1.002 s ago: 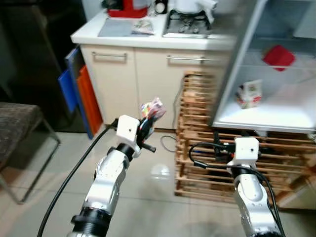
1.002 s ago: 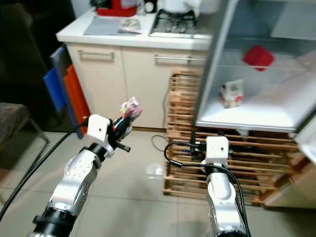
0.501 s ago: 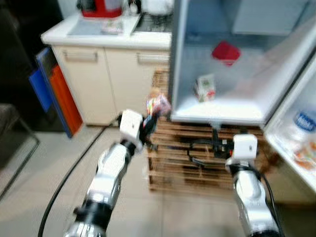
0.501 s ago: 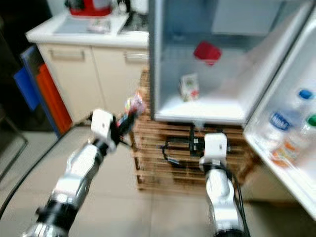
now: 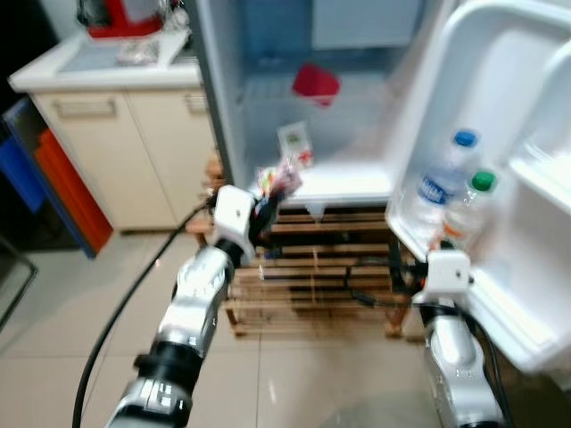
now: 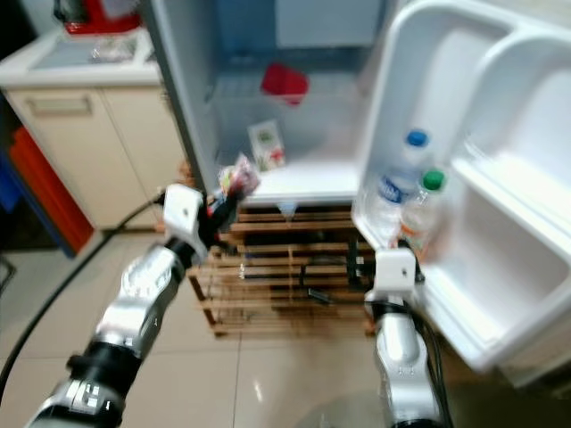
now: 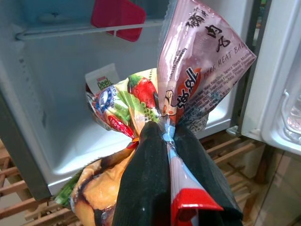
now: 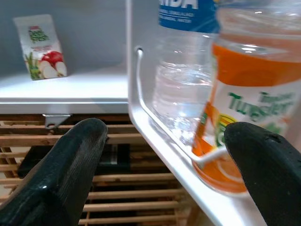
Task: Restocking fridge
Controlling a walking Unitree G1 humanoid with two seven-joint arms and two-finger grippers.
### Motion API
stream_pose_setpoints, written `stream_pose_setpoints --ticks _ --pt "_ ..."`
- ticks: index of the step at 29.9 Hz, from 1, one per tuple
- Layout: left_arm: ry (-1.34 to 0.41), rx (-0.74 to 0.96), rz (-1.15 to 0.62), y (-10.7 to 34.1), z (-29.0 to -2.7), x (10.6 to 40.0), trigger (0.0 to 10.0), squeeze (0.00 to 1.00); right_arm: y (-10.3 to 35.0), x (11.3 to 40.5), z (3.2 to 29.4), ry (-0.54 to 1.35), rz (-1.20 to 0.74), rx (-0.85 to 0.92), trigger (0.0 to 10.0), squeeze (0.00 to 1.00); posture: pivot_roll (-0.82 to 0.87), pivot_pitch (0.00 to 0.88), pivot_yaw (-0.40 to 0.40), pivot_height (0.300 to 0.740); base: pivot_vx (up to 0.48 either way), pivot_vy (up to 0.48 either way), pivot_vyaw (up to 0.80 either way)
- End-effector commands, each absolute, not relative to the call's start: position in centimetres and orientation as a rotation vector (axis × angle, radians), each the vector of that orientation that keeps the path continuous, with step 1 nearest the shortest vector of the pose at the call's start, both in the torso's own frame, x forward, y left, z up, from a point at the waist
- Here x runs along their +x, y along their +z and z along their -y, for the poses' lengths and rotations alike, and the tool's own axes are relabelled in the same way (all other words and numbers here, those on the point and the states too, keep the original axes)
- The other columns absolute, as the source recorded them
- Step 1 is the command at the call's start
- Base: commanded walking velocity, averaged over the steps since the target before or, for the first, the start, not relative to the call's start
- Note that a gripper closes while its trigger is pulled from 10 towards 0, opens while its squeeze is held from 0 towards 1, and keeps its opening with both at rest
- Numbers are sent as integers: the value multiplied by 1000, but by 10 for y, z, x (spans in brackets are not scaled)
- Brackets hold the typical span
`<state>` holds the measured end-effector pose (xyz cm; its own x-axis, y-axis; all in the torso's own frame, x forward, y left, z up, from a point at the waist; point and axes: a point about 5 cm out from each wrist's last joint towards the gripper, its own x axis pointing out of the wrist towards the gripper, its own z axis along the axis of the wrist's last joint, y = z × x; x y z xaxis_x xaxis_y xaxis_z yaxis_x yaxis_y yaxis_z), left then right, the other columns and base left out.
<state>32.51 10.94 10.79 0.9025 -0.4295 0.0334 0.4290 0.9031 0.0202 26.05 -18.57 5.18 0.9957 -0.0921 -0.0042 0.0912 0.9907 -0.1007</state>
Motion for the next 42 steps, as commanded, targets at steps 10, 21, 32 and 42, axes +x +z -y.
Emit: stream_pose_setpoints --ticks 10,21,32,42 --pt "-422 13 49 110 -119 329 10000 0 42 255 223 -281 -89 -159 10000 0 -150 0 108 740 0 0 0" --pt "-452 79 63 112 -114 333 10000 0 62 258 177 -50 56 -149 10000 0 -155 0 100 740 0 0 0" --pt "-516 123 84 115 -107 333 10000 0 60 256 172 -10 47 -135 10000 0 -154 0 97 740 403 161 0" --pt "-525 149 99 117 -104 334 10000 0 60 255 168 17 51 -142 10000 0 -150 0 93 740 478 0 0"
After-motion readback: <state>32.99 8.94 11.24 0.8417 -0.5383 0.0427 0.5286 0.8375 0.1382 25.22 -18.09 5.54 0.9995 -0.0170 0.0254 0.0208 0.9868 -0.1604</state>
